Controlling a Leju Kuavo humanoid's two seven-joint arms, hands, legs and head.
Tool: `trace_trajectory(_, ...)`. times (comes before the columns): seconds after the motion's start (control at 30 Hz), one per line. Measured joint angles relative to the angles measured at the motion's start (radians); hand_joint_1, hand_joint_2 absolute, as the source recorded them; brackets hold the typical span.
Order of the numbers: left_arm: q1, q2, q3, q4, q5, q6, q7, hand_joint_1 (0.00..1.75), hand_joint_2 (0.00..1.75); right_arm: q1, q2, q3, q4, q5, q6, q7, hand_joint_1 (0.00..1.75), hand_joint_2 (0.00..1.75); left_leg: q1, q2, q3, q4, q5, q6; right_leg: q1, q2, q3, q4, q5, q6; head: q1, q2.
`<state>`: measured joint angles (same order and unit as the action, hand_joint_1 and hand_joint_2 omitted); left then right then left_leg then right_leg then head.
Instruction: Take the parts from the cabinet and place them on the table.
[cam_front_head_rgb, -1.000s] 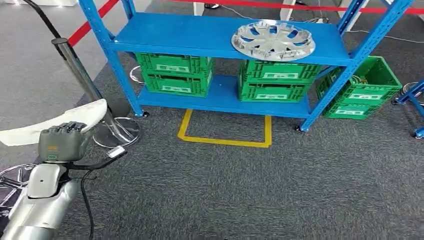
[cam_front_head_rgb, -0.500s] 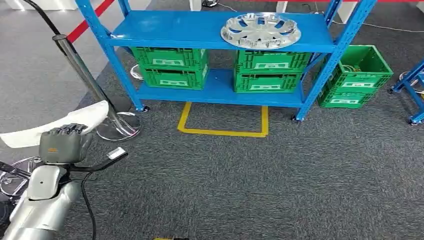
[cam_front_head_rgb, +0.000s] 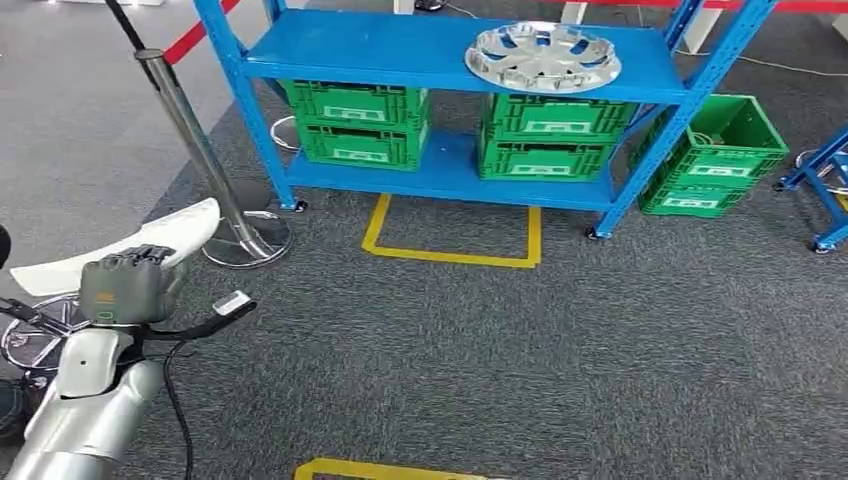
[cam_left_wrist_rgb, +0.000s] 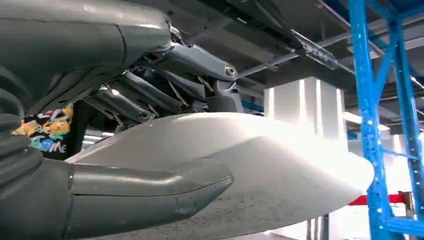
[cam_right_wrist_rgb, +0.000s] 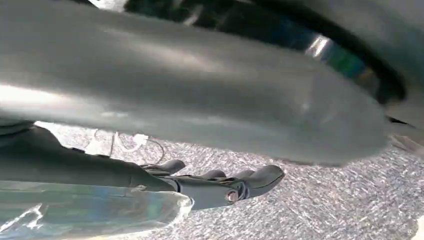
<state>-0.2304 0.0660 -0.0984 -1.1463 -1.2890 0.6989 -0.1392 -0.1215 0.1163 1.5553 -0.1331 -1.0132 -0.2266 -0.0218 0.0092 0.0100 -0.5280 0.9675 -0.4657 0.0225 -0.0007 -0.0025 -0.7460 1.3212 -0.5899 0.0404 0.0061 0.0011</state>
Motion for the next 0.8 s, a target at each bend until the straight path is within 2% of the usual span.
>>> trace_trajectory(0.03,0.000,0.000,0.000,0.000,0.000,0.000,0.000,1.61,1.75,0.000,0.000,0.000,0.000,0.000,0.000,0.000,0.00,0.00,0.000,0.000,-0.002,0.000,0.001,-0.001,0.000,0.000,0.016,-0.017,0.017,0.000,0.001,0.000)
trace_trajectory(0.07,0.000,0.000,0.000,0.000,0.000,0.000,0.000,1.61,1.75,-0.001,0.000,0.000,0.000,0.000,0.000,0.000,0.00,0.00,0.000,-0.001,-0.001,0.001,0.002,-0.002,0.000,0.000,0.055,-0.078,0.053,-0.002,0.001,0.000)
trace_trajectory(0.13,0.000,-0.002,0.000,0.000,0.000,0.000,0.000,1.61,1.75,0.000,0.000,0.000,0.000,0.000,0.000,0.002,0.00,0.00,0.000,-0.002,0.003,0.002,0.002,-0.005,0.000,0.000,0.163,-0.273,0.139,-0.011,0.001,0.000)
trace_trajectory(0.17,0.000,-0.002,0.000,0.000,0.000,0.000,0.000,1.61,1.75,-0.001,0.000,0.000,0.000,0.000,0.000,0.002,0.00,0.00,-0.001,-0.002,-0.001,0.002,0.003,-0.008,0.001,0.002,0.185,-0.313,0.125,-0.018,0.000,0.000)
trace_trajectory(0.2,-0.003,-0.002,0.000,0.000,0.000,0.000,0.000,1.61,1.75,-0.001,0.000,0.000,0.000,0.000,0.000,0.002,0.00,0.00,-0.007,-0.003,-0.010,0.010,0.005,-0.016,0.002,0.002,0.195,-0.330,0.130,-0.022,-0.001,0.000)
trace_trajectory(0.23,-0.003,-0.002,0.000,0.000,0.000,0.000,0.000,1.61,1.75,-0.001,0.000,0.000,0.000,0.000,0.000,0.002,0.00,0.00,-0.011,-0.003,-0.022,0.018,0.004,-0.017,-0.002,0.002,0.192,-0.340,0.125,-0.024,-0.001,0.000)
trace_trajectory(0.27,-0.001,-0.002,0.000,0.000,0.000,0.000,0.000,1.61,1.75,0.002,0.000,0.000,0.000,0.000,0.000,0.004,0.00,0.00,-0.010,-0.003,-0.026,0.018,0.009,-0.008,-0.001,0.003,0.187,-0.337,0.126,-0.023,-0.004,0.000)
trace_trajectory(0.37,-0.002,-0.003,0.000,0.000,0.000,0.000,-0.001,1.61,1.75,0.003,0.000,0.000,0.000,0.000,0.000,0.003,0.00,0.00,-0.008,-0.003,-0.026,0.016,0.011,-0.010,0.002,0.004,0.183,-0.334,0.126,-0.024,-0.002,0.000)
trace_trajectory(0.6,-0.004,-0.002,0.000,0.000,0.003,0.000,-0.002,1.61,1.75,0.000,0.000,0.000,0.000,0.004,0.000,0.003,0.00,0.00,-0.004,-0.003,-0.031,0.011,0.021,-0.028,0.007,0.002,0.175,-0.328,0.130,-0.037,-0.002,0.000)
trace_trajectory(0.7,-0.008,-0.003,0.000,0.000,0.004,-0.001,-0.003,1.61,1.75,0.000,0.000,0.000,0.000,0.008,0.002,0.003,0.00,0.00,-0.004,-0.003,-0.035,0.012,0.025,-0.033,0.007,0.002,0.171,-0.328,0.133,-0.041,-0.001,0.000)
trace_trajectory(0.8,-0.018,-0.003,0.000,0.000,0.003,-0.008,-0.008,1.61,1.75,0.000,0.000,0.000,0.000,0.016,0.005,0.003,0.00,0.00,-0.004,-0.003,-0.038,0.012,0.027,-0.034,0.007,0.002,0.169,-0.328,0.137,-0.041,-0.001,0.000)
